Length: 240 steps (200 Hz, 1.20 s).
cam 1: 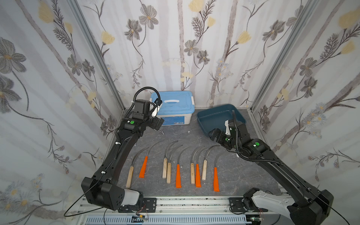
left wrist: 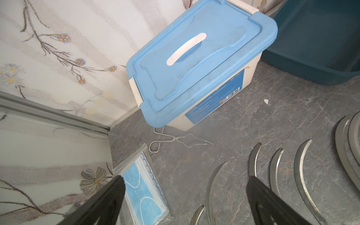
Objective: Put small sickles into storage boxes
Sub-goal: Pick up the sickle at the center of the board.
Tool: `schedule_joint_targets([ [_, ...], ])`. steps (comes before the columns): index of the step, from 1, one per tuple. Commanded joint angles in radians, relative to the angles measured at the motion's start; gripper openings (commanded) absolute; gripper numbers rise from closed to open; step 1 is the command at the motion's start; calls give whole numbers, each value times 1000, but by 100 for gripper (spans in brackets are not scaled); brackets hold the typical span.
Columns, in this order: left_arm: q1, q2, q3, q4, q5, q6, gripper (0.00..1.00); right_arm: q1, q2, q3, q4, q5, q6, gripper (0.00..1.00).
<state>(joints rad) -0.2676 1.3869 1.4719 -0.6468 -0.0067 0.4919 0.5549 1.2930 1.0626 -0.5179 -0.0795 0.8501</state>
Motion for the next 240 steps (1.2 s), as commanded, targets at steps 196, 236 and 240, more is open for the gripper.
schedule_joint_targets([
  [196,3,-123,-98,-174,-32,-217,100,266,202,-60,-150,110,295,84],
  [236,4,-187,-173,-139,-110,-201,100,300,352,60,-251,141,215,83],
  [240,6,-190,-175,-135,-122,-194,100,304,356,60,-252,142,216,82],
])
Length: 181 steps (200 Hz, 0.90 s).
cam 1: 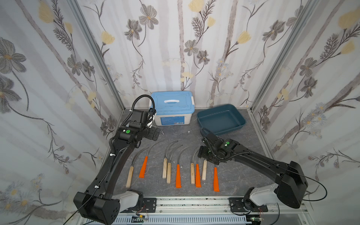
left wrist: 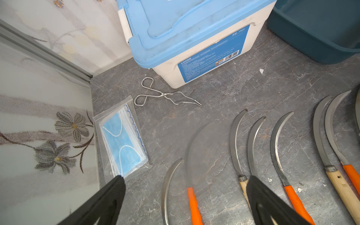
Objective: Put small sickles into storage boxes
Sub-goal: Pick up the sickle at the center of the board.
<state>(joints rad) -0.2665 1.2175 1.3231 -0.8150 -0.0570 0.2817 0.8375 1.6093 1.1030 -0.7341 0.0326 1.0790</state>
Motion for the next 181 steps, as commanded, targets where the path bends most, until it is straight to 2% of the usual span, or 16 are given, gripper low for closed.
schedule_joint_targets([
  [1,5,-21,-27,35,-74,17,100,22,41,19,-36,30,-12,82],
  [39,13,-15,-26,28,-57,-1,100,34,68,-19,-37,11,-17,76],
  [86,12,-33,-81,40,-32,-29,100,32,104,-74,-26,16,-56,73],
  [181,13,-59,-121,43,-12,-38,100,9,196,-77,0,32,-93,66],
])
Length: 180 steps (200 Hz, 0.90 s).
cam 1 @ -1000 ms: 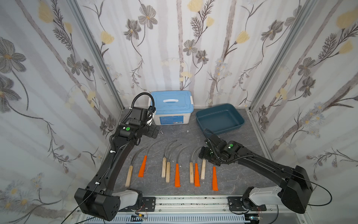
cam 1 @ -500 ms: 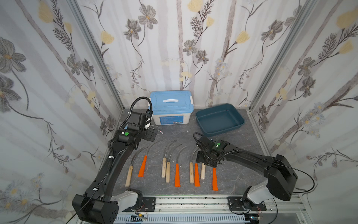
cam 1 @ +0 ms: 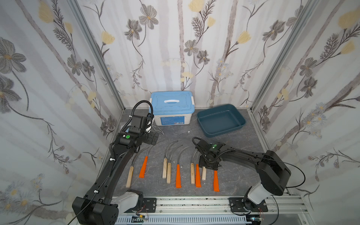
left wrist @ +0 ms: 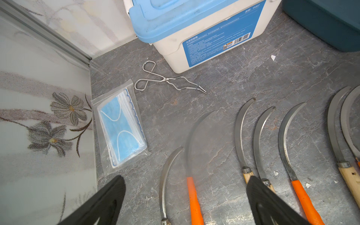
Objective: Put small sickles into storage boxes
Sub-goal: Pick up the sickle at the center of the board.
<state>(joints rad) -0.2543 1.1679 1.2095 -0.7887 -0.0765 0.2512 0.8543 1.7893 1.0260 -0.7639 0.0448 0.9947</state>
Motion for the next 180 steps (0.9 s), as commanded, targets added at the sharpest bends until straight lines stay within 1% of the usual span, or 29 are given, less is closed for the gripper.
schedule_joint_targets([
  [1,1,-10,-8,17,7,-7,100,-8,15,-1,30,20,-9,66],
  [58,0,-33,-41,20,27,-3,100,-22,82,40,41,1,-38,65],
  [88,1,-35,-43,20,23,2,100,-22,85,36,43,3,-34,67],
  [102,0,-39,-47,23,23,6,100,-23,86,31,41,3,-37,66],
  [112,1,-42,-52,26,24,10,100,-22,88,31,41,0,-40,63],
  [158,1,-57,-75,26,32,14,100,-22,102,31,34,3,-46,64],
  [180,0,-69,-88,28,35,25,100,-23,114,32,33,4,-52,64],
])
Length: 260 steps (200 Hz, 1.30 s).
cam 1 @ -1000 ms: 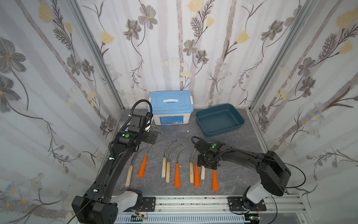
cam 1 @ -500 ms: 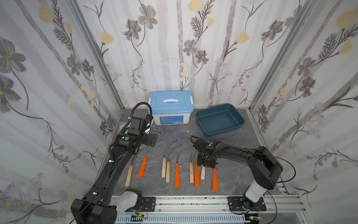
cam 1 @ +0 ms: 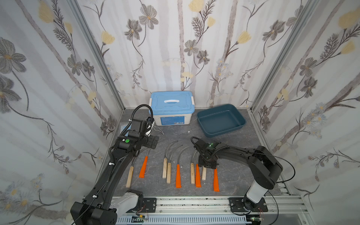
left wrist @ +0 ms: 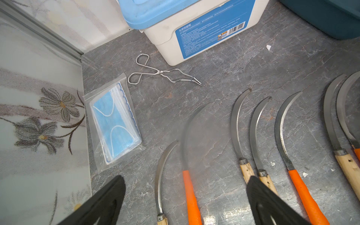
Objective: Put small sickles into storage boxes
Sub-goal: Pick up the sickle at the center of the board.
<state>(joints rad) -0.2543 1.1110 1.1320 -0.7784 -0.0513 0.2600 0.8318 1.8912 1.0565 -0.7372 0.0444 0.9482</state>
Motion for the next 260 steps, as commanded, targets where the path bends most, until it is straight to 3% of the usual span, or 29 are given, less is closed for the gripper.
schedule_joint_targets([
  [1,0,-13,-10,19,10,17,100,0,12,2,7,5,-6,64],
  [32,-1,-23,-26,20,7,27,100,0,19,-6,13,12,-14,53],
  [150,1,-12,-34,18,14,53,100,4,17,-30,22,8,-37,49],
  [260,1,-11,-44,40,8,65,100,24,0,-45,38,11,-45,26],
])
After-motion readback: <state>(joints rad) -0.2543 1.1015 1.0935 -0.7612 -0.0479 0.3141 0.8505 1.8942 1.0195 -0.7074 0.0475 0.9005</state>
